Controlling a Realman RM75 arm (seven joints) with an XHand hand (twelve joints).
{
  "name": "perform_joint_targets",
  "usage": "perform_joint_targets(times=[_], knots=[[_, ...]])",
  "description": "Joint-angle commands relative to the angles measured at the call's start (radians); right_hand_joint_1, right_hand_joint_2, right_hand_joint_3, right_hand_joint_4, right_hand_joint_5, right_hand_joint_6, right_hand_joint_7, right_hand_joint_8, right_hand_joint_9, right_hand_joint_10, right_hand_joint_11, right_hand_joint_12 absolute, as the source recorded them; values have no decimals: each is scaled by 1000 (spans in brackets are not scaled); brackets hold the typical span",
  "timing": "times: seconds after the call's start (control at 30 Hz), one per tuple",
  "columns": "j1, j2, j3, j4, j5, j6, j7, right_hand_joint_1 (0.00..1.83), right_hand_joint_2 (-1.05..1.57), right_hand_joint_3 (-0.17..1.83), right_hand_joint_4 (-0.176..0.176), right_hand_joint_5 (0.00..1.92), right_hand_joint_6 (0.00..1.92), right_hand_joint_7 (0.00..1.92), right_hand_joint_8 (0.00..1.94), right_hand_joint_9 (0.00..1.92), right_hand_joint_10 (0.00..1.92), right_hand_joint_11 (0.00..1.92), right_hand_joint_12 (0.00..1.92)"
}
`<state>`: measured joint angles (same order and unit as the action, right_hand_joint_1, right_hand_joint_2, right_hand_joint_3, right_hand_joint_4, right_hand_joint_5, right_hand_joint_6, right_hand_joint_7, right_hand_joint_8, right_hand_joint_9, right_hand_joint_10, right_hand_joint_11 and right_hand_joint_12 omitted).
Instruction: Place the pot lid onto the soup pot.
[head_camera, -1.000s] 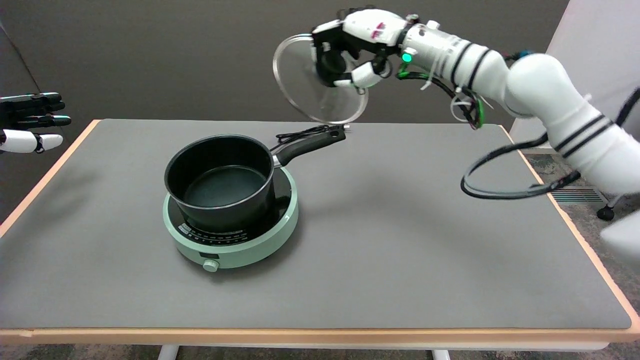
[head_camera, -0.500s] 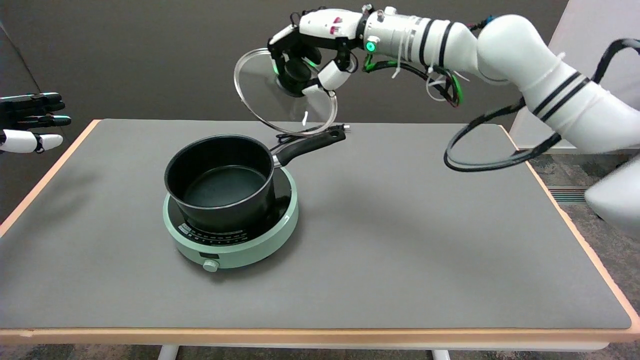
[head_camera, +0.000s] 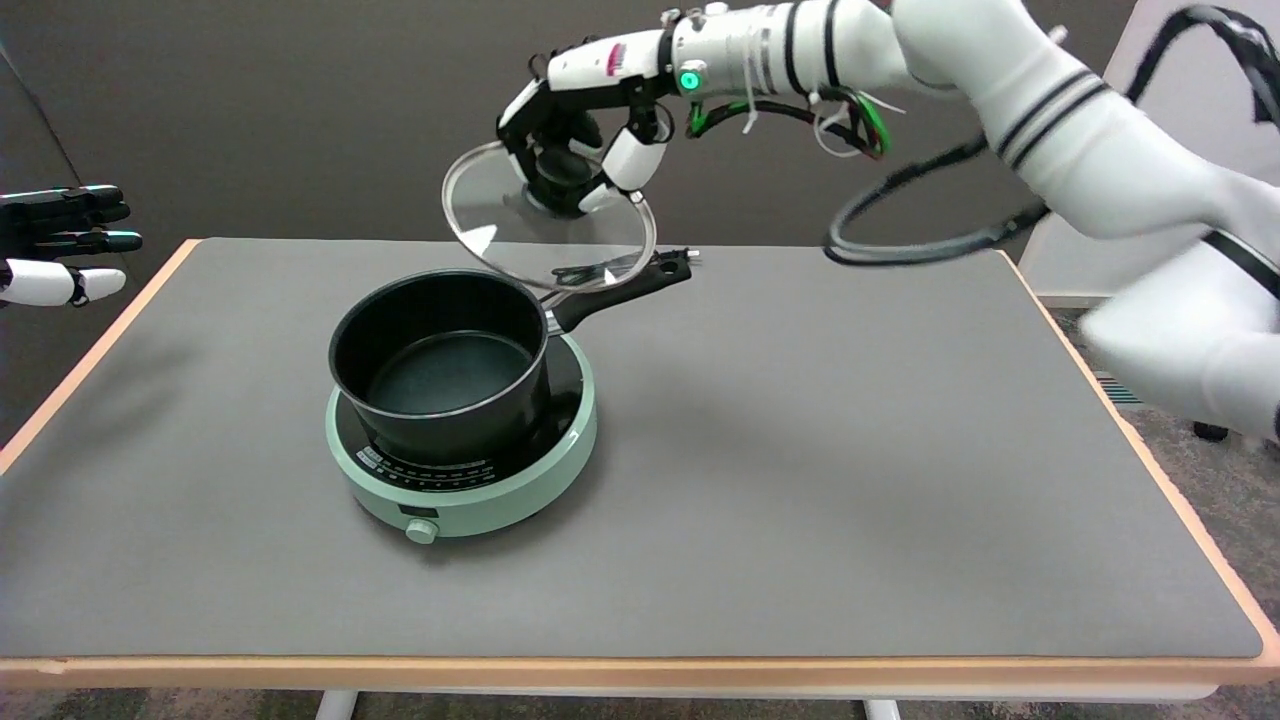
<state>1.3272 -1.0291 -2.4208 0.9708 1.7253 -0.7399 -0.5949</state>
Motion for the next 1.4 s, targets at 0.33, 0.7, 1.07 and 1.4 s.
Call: perform_joint_targets(times=[0.33, 0.7, 1.07, 1.4], knots=[[202, -416, 184, -393, -251, -407, 6, 1339, 934, 543, 176, 513, 1316, 818, 1405, 729, 1920, 430, 1895], [179, -440, 193, -421, -266, -369, 6, 1339, 935, 545, 176, 511, 1323, 816, 1407, 726, 1921, 423, 1908], [145, -489, 180, -417, -245, -317, 8, 1338, 935, 545, 176, 509, 1325, 815, 1410, 724, 1921, 421, 1906], [141, -559, 93, -497, -212, -279, 6, 1337, 938, 546, 176, 504, 1333, 810, 1417, 720, 1921, 418, 1906]])
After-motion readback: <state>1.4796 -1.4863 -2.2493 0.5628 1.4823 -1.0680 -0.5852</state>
